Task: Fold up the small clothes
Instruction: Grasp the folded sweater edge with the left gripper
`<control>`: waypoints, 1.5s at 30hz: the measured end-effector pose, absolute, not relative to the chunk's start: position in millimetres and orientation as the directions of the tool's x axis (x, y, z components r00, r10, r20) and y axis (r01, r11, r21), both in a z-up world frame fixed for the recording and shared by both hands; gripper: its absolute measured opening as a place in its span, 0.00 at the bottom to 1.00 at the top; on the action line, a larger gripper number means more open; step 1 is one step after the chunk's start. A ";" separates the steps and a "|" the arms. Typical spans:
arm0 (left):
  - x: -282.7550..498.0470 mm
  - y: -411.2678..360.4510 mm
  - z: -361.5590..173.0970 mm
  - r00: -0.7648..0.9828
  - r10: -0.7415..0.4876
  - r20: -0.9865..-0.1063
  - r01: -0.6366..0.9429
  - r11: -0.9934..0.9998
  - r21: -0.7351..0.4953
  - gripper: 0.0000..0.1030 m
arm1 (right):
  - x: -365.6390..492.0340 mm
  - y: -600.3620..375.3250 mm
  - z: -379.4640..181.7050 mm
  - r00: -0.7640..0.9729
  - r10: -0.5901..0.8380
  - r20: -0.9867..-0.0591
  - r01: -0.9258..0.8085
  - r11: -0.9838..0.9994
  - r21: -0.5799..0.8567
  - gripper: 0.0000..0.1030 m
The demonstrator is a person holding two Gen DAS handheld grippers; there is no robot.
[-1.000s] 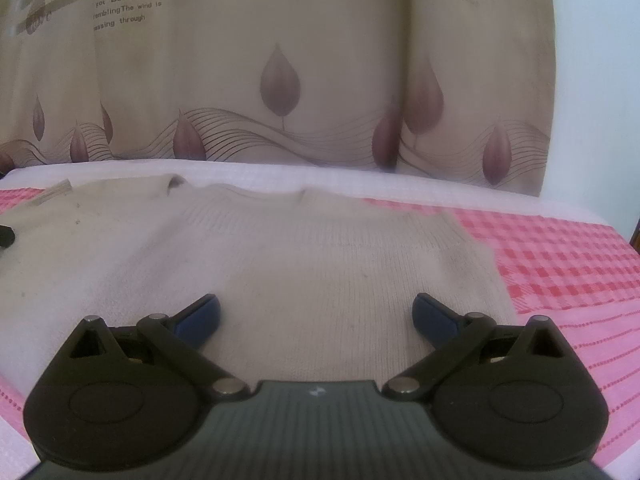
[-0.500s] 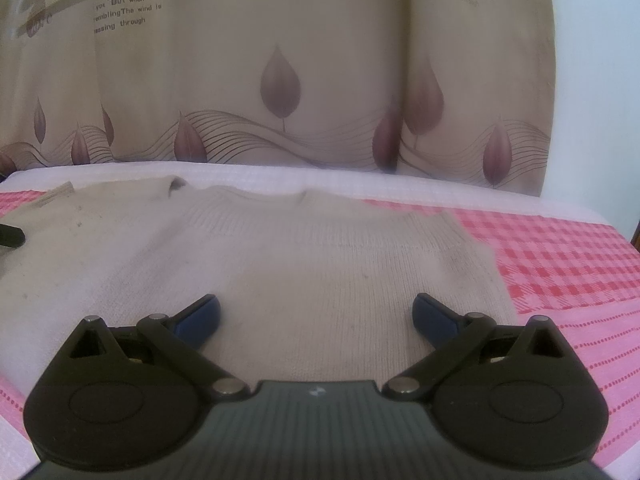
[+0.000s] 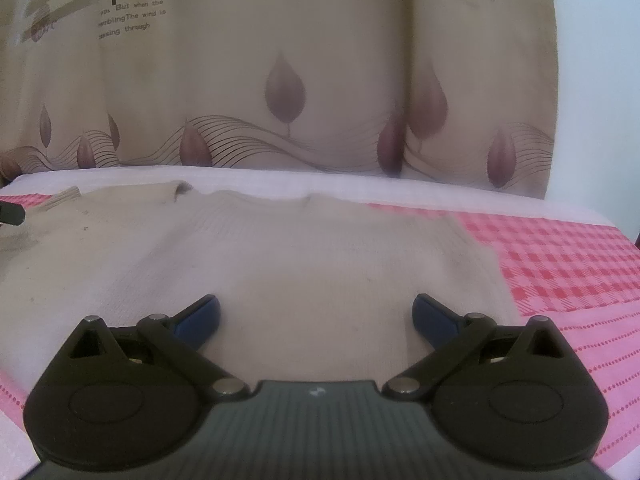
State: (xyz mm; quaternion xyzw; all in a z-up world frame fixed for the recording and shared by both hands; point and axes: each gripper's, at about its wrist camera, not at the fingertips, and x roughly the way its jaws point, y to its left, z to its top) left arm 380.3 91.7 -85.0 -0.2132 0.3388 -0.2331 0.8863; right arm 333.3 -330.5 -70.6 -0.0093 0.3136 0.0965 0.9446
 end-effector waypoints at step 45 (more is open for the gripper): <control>399.4 63.8 -85.1 0.687 -0.464 -0.560 0.255 0.875 -0.412 0.50 | 336.8 -326.0 -75.7 0.772 0.195 -0.605 -0.212 0.976 0.045 1.00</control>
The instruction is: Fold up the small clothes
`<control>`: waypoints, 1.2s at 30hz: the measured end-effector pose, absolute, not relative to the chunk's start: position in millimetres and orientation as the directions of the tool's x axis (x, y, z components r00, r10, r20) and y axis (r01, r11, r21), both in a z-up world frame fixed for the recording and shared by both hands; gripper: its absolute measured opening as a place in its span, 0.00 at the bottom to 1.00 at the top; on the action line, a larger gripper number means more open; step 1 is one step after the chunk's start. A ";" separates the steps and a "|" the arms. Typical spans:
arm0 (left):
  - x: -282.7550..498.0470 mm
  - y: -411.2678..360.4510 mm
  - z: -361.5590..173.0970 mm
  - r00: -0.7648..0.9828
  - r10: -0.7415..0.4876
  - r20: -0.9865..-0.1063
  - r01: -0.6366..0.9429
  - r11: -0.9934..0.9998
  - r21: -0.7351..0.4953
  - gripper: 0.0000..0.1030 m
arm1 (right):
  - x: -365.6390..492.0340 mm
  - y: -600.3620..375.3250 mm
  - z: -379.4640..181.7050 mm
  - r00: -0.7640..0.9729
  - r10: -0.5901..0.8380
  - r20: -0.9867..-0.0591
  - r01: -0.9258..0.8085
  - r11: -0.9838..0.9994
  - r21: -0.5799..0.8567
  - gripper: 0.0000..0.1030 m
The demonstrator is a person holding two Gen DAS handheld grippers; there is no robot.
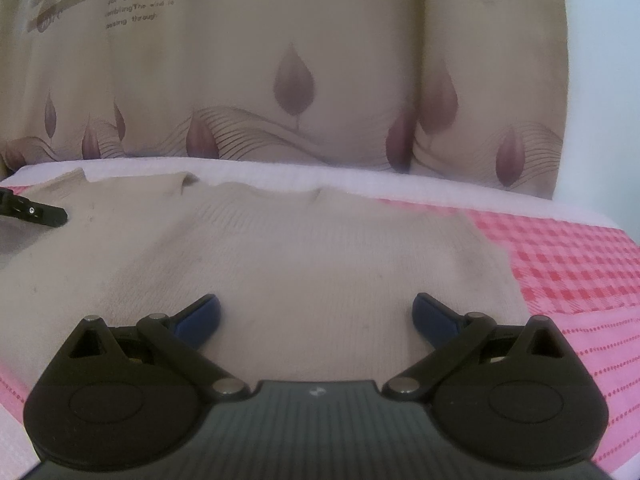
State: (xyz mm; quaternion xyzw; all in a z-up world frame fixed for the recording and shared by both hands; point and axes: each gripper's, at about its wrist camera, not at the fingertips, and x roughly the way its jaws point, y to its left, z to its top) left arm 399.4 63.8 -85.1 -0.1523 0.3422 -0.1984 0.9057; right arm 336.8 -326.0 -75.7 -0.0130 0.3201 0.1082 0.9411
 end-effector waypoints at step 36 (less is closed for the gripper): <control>396.4 -134.4 -31.0 0.647 -0.489 -0.585 -0.026 0.752 -0.658 0.35 | 317.2 -354.3 -67.4 0.806 0.395 -0.440 -0.331 0.918 0.219 1.00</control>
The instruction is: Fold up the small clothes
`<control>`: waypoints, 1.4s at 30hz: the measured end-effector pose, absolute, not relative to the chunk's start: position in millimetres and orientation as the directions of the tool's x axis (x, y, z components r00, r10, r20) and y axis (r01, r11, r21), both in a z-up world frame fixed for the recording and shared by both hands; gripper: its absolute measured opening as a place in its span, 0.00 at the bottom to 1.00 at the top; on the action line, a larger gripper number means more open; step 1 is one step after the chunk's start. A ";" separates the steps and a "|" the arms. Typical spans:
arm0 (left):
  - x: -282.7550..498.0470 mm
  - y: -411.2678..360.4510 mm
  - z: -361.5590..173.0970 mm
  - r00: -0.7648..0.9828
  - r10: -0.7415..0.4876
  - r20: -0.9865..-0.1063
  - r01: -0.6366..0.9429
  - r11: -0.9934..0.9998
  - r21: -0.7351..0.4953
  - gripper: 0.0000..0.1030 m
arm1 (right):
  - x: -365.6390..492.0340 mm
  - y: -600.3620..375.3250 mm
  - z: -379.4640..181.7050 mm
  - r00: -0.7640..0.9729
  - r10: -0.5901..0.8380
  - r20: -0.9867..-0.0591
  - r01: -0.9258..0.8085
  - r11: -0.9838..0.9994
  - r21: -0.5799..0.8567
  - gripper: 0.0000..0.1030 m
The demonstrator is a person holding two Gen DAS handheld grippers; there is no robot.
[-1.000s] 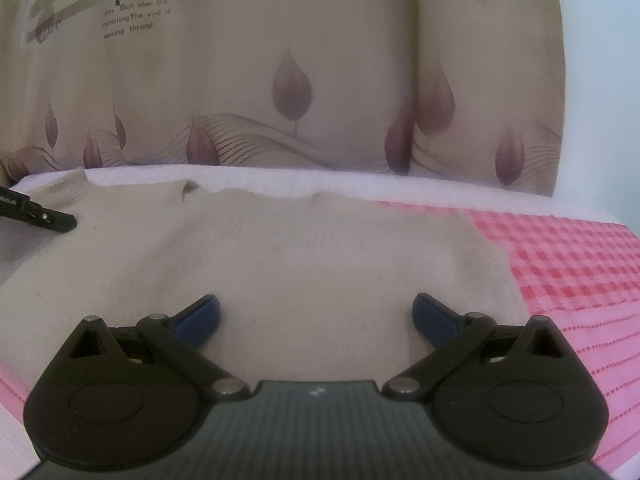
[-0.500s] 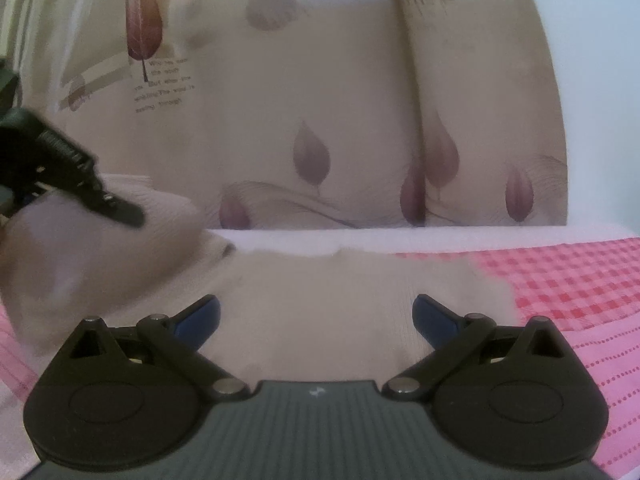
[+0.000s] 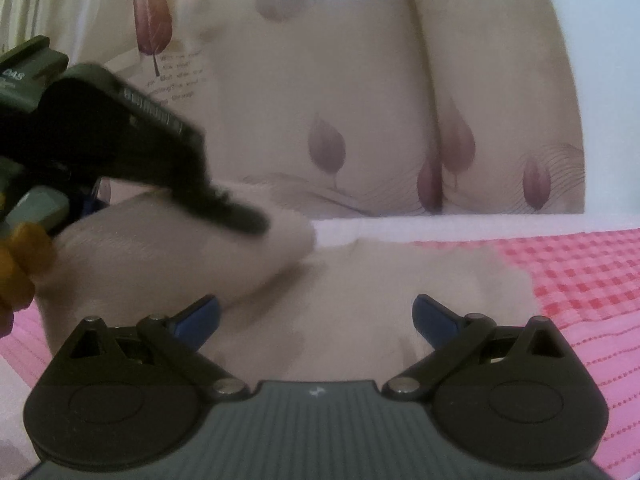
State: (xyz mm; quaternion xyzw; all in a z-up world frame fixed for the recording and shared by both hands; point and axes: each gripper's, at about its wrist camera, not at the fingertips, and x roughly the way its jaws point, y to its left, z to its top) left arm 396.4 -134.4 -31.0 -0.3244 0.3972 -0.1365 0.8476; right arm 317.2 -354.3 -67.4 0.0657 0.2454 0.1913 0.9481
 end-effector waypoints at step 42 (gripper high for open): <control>255.9 -86.8 -107.6 0.772 -0.604 -0.198 0.397 0.701 -0.592 1.00 | 389.1 -353.8 -80.5 0.589 0.613 -0.527 -0.312 0.774 0.551 0.28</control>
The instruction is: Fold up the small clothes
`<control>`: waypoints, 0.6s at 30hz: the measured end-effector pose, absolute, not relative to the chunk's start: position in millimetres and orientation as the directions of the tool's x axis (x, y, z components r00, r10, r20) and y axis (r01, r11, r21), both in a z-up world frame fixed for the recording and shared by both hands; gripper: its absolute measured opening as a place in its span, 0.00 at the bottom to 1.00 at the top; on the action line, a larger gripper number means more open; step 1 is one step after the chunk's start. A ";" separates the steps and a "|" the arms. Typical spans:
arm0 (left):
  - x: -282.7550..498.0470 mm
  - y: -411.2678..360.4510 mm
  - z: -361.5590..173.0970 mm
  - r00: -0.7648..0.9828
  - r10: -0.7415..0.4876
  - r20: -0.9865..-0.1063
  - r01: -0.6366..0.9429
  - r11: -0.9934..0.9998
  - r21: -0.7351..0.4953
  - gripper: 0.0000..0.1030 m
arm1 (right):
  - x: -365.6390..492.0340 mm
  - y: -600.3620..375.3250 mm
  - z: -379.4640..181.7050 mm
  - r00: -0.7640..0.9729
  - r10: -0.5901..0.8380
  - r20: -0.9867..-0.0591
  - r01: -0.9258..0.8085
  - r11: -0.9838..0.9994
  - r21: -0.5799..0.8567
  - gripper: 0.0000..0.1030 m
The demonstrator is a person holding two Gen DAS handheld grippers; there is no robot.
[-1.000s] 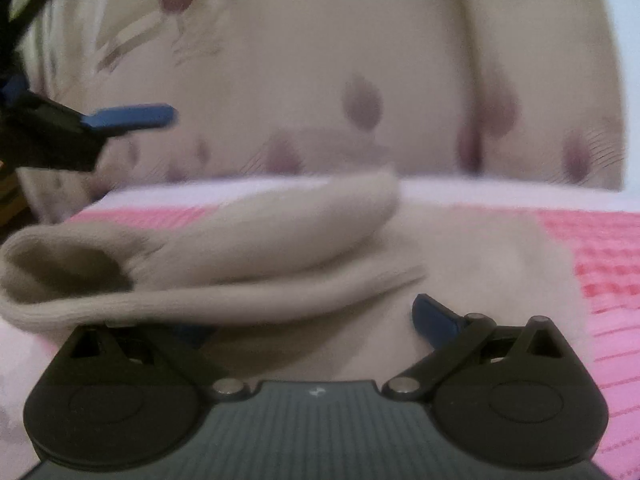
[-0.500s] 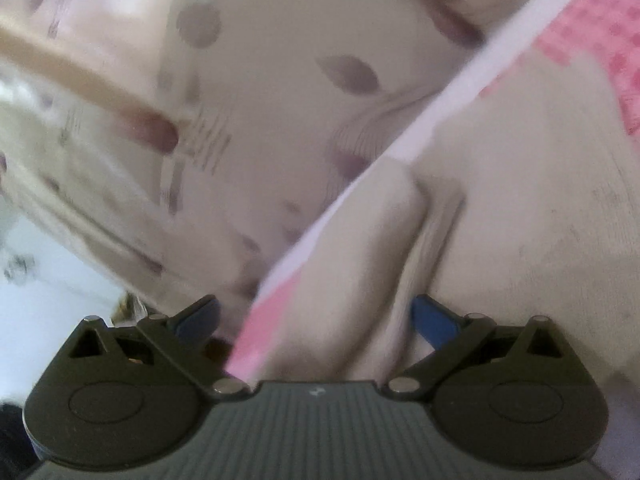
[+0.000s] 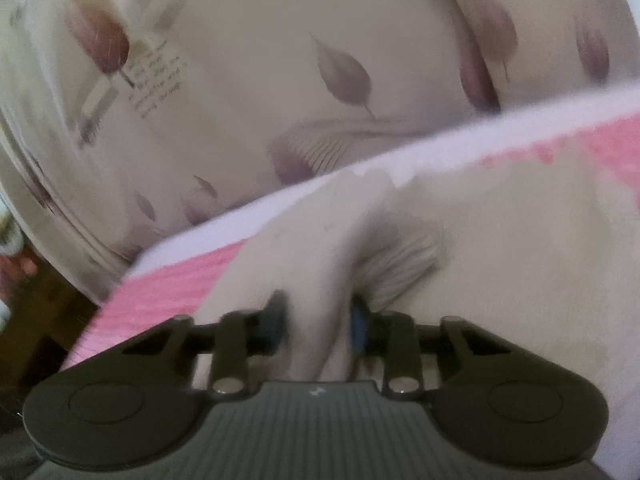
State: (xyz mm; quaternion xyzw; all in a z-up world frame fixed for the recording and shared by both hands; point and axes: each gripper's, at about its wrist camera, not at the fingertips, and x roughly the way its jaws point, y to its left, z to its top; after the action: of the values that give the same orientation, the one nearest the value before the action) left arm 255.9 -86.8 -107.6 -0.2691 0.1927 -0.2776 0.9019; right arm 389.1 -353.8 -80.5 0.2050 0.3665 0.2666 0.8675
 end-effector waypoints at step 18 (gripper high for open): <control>263.3 -65.4 -115.6 0.838 -0.498 -0.224 0.237 0.702 -0.672 1.00 | 398.3 -433.3 -67.5 0.557 0.686 -0.468 -0.227 0.668 0.708 0.84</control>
State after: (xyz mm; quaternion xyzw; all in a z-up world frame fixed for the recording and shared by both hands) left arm 263.3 -65.4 -115.6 -0.3280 0.1987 -0.2040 0.9007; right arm 398.3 -433.3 -67.5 0.3002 0.3820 0.2753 0.8295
